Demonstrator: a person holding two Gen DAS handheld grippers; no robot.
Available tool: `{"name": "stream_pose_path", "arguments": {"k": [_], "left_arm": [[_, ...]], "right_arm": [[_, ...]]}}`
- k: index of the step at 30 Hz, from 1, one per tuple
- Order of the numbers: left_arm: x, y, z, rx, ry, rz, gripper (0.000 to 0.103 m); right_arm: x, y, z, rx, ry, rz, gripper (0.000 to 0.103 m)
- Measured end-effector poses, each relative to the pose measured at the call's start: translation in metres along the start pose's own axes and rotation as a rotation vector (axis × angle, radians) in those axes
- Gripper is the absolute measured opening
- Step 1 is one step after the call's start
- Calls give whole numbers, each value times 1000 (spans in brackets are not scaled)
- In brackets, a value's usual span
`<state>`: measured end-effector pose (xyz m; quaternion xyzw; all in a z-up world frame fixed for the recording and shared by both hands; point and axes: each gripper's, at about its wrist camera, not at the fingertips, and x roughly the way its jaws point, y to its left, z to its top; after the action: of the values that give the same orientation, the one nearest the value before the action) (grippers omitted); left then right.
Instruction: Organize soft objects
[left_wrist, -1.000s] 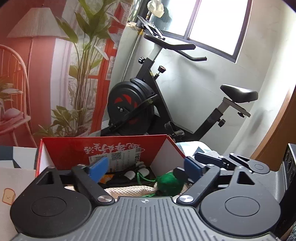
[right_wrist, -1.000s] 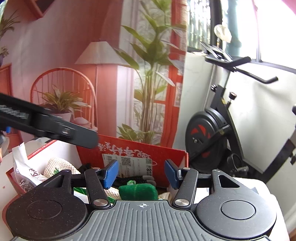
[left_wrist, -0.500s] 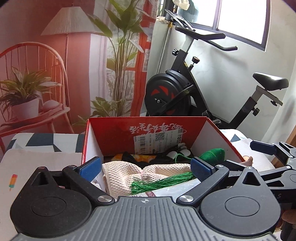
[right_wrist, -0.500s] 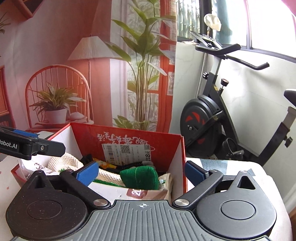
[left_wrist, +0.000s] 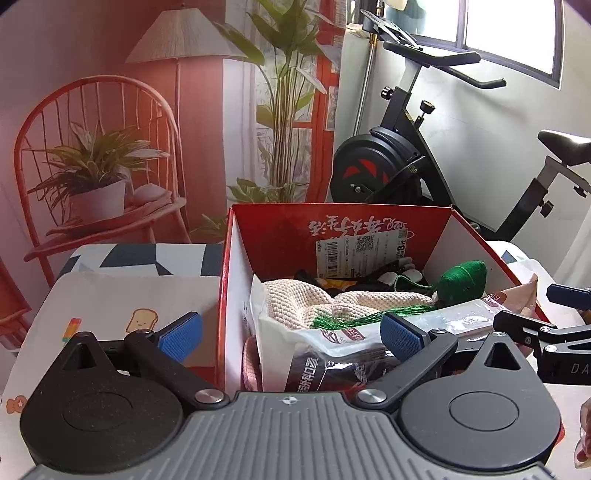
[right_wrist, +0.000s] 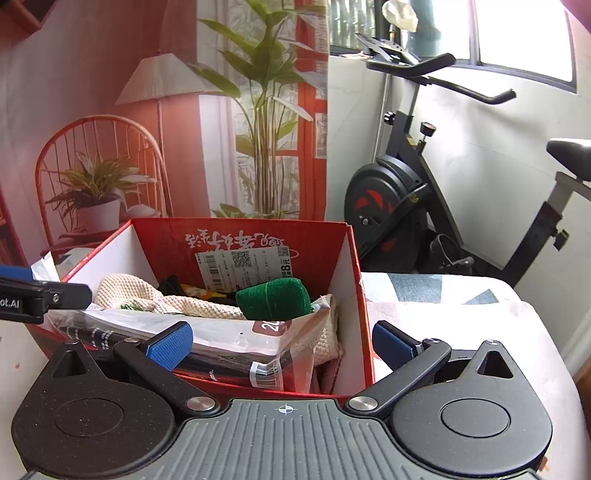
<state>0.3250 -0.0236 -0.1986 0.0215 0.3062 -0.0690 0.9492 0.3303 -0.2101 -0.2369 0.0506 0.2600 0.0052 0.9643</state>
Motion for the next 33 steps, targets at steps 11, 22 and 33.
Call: {"name": "stream_pose_path", "arguments": {"k": [11,22,33], "left_arm": [[-50,5,-6,4,-5,25,103],[-168,10,-15,-5,-110,82,103],[-299,-4,-33,19,-214,128,103]], "right_arm": [[-51,12,6,50,-20,-20,103],[-168,42,21,110,-84,-55,103],[-306,88,18,40,-181,-60,103]]}}
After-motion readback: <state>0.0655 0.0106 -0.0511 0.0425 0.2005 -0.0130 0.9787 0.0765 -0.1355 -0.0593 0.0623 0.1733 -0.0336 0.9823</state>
